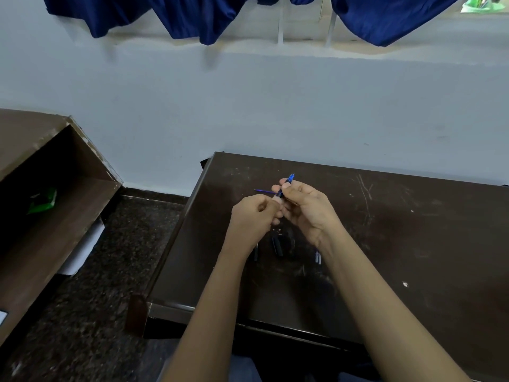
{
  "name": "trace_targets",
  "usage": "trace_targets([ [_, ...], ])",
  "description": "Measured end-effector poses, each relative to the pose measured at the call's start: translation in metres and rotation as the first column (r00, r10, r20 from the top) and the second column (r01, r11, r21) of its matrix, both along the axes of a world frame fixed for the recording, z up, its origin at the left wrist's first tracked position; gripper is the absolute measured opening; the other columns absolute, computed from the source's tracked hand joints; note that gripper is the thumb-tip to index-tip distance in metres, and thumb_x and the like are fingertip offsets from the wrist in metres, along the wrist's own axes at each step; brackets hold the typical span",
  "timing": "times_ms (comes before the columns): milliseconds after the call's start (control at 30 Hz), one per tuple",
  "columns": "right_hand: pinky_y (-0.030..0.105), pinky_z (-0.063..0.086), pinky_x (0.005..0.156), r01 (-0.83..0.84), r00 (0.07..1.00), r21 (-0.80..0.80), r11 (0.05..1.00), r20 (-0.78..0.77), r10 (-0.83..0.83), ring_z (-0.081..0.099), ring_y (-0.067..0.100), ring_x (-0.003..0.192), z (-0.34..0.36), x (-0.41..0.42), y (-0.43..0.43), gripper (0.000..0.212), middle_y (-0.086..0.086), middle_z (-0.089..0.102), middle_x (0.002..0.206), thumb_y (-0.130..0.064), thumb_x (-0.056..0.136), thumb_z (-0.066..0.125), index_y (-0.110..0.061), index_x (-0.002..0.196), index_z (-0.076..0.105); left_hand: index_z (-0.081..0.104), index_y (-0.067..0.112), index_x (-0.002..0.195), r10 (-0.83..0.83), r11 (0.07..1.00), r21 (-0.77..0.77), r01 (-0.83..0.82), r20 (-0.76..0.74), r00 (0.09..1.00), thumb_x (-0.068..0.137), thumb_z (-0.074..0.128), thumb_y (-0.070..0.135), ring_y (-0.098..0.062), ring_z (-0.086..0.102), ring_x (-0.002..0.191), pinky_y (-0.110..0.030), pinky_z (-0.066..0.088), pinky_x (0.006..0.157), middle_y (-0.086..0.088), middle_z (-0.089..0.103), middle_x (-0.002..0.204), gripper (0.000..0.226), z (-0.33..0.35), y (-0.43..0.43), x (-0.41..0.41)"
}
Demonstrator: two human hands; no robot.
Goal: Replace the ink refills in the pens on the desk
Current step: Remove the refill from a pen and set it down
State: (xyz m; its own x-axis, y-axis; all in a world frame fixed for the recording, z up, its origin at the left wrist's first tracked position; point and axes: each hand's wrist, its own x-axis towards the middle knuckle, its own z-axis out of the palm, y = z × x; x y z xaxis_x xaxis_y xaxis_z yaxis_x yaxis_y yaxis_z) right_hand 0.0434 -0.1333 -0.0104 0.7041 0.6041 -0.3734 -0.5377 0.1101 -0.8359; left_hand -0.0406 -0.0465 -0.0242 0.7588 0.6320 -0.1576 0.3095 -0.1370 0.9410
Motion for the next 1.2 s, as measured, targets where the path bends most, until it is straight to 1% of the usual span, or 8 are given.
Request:
trace_targets([
  [100, 0.019, 0.055, 0.068, -0.008, 0.999, 0.000, 1.000, -0.032, 0.008, 0.064, 0.006, 0.066, -0.0025, -0.0002, 0.0021, 0.006, 0.000, 0.074, 0.088, -0.012, 0.090, 0.062, -0.015, 0.090, 0.067, 0.065, 0.022, 0.078, 0.039, 0.997, 0.068, -0.042, 0.047, 0.998, 0.084, 0.068, 0.028, -0.003, 0.062, 0.062, -0.018, 0.054, 0.062, 0.000, 0.070, 0.071, 0.009, -0.0029, 0.0045, -0.0022],
  [300, 0.025, 0.055, 0.058, -0.015, 0.999, 0.026, 1.000, -0.036, 0.016, 0.067, 0.008, 0.059, -0.0044, -0.0031, 0.0046, 0.009, 0.004, 0.073, 0.088, -0.008, 0.093, 0.057, -0.009, 0.094, 0.065, 0.071, 0.010, 0.081, 0.057, 0.998, -0.018, -0.058, -0.056, 0.997, 0.099, 0.042, 0.030, -0.010, 0.064, 0.062, -0.020, 0.052, 0.056, -0.003, 0.070, 0.068, 0.040, 0.0015, 0.0036, 0.0002],
  [500, 0.018, 0.054, 0.062, 0.001, 0.998, 0.030, 1.000, -0.060, 0.001, 0.070, 0.006, 0.069, -0.0079, -0.0016, 0.0059, 0.009, 0.001, 0.074, 0.087, -0.009, 0.091, 0.059, -0.013, 0.095, 0.067, 0.066, 0.018, 0.084, 0.109, 0.991, 0.077, -0.111, 0.036, 0.993, 0.086, 0.066, 0.027, -0.001, 0.061, 0.061, -0.010, 0.048, 0.056, 0.005, 0.068, 0.072, 0.009, -0.0034, 0.0052, -0.0006],
  [600, 0.020, 0.054, 0.059, 0.002, 0.999, 0.043, 0.999, -0.053, 0.000, 0.069, 0.007, 0.065, -0.0066, -0.0020, 0.0058, 0.010, 0.001, 0.073, 0.084, -0.008, 0.092, 0.057, -0.011, 0.097, 0.065, 0.069, 0.011, 0.086, 0.105, 0.994, -0.029, -0.106, -0.035, 0.994, 0.095, 0.050, 0.037, -0.011, 0.066, 0.069, -0.023, 0.054, 0.065, -0.002, 0.071, 0.076, 0.034, -0.0014, 0.0022, 0.0027],
  [700, 0.026, 0.052, 0.055, -0.006, 1.000, 0.023, 1.000, -0.029, 0.007, 0.067, 0.012, 0.065, -0.0071, -0.0023, 0.0048, 0.011, 0.003, 0.074, 0.090, -0.010, 0.093, 0.056, -0.010, 0.099, 0.065, 0.072, 0.007, 0.086, 0.052, 0.995, -0.079, -0.060, -0.103, 0.993, 0.100, 0.036, 0.033, -0.014, 0.068, 0.068, -0.024, 0.053, 0.062, -0.002, 0.072, 0.072, 0.047, 0.0020, -0.0009, 0.0046],
  [933, 0.018, 0.053, 0.064, 0.013, 1.000, 0.005, 1.000, -0.027, -0.013, 0.067, 0.009, 0.077, -0.0084, -0.0010, 0.0055, 0.011, 0.002, 0.073, 0.094, -0.010, 0.092, 0.057, -0.013, 0.097, 0.066, 0.066, 0.015, 0.086, 0.089, 0.994, 0.057, -0.089, -0.003, 0.996, 0.084, 0.068, 0.027, -0.010, 0.067, 0.071, -0.020, 0.051, 0.064, -0.002, 0.072, 0.078, 0.012, -0.0054, 0.0010, 0.0016],
  [1067, 0.023, 0.053, 0.052, 0.016, 0.999, 0.039, 0.999, -0.053, -0.013, 0.066, 0.009, 0.059, -0.0077, -0.0021, 0.0053, 0.009, 0.004, 0.072, 0.090, -0.008, 0.093, 0.055, -0.008, 0.096, 0.064, 0.071, 0.011, 0.086, 0.074, 0.996, -0.041, -0.079, -0.100, 0.992, 0.098, 0.042, 0.037, -0.014, 0.069, 0.070, -0.026, 0.055, 0.065, -0.003, 0.074, 0.077, 0.041, 0.0000, -0.0016, 0.0052],
  [1200, 0.025, 0.053, 0.057, 0.014, 0.998, 0.034, 0.999, -0.064, -0.012, 0.065, 0.009, 0.058, -0.0103, -0.0017, 0.0050, 0.010, 0.006, 0.071, 0.095, -0.008, 0.094, 0.055, -0.008, 0.097, 0.064, 0.072, 0.012, 0.082, 0.043, 0.999, 0.004, -0.043, -0.086, 0.995, 0.097, 0.047, 0.029, -0.008, 0.065, 0.063, -0.022, 0.052, 0.064, 0.001, 0.072, 0.071, 0.034, -0.0011, 0.0010, 0.0024],
])
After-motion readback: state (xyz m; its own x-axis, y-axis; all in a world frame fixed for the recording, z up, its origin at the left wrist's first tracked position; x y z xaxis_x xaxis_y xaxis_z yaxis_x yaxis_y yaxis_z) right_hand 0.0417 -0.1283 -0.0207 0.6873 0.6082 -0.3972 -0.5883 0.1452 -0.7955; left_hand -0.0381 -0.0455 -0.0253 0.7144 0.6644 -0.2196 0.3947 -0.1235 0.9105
